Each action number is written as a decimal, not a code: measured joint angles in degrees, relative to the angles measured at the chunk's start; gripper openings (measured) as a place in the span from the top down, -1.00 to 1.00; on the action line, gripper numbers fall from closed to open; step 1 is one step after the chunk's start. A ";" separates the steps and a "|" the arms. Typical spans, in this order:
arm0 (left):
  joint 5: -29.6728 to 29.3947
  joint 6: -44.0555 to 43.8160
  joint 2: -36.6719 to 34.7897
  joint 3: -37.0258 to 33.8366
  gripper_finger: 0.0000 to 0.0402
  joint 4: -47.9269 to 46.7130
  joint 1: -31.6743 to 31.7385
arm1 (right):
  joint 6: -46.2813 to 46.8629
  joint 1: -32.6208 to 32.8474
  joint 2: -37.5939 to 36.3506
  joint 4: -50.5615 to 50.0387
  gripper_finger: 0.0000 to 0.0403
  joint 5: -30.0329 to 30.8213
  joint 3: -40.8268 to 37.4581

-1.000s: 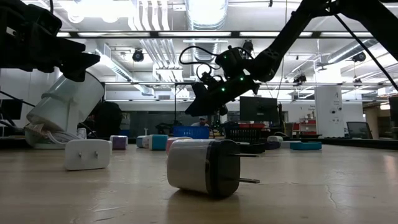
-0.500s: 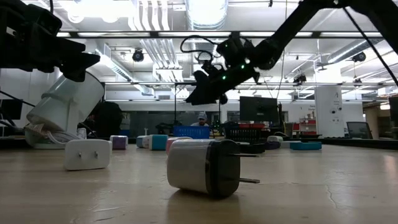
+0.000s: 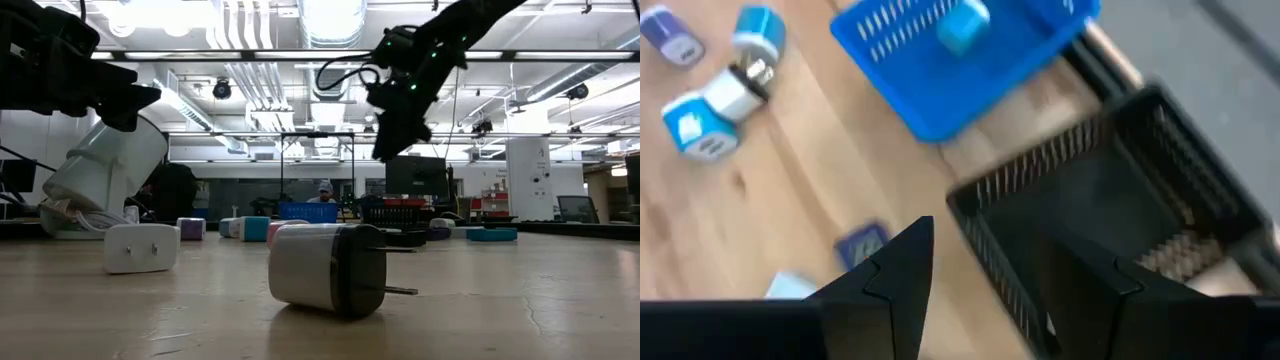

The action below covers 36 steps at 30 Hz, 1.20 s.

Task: Pick & Place Office items
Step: Put the small green adapter into the blue basket

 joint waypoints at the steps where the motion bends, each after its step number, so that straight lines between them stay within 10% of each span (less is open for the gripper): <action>1: 0.00 0.00 0.02 0.00 -0.13 0.02 0.02 | 0.34 -0.03 -0.67 -1.76 0.19 0.54 -0.11; 36: 0.02 0.01 0.04 -0.02 -0.13 0.00 0.02 | -3.21 -1.32 6.45 -20.88 0.22 7.31 -0.63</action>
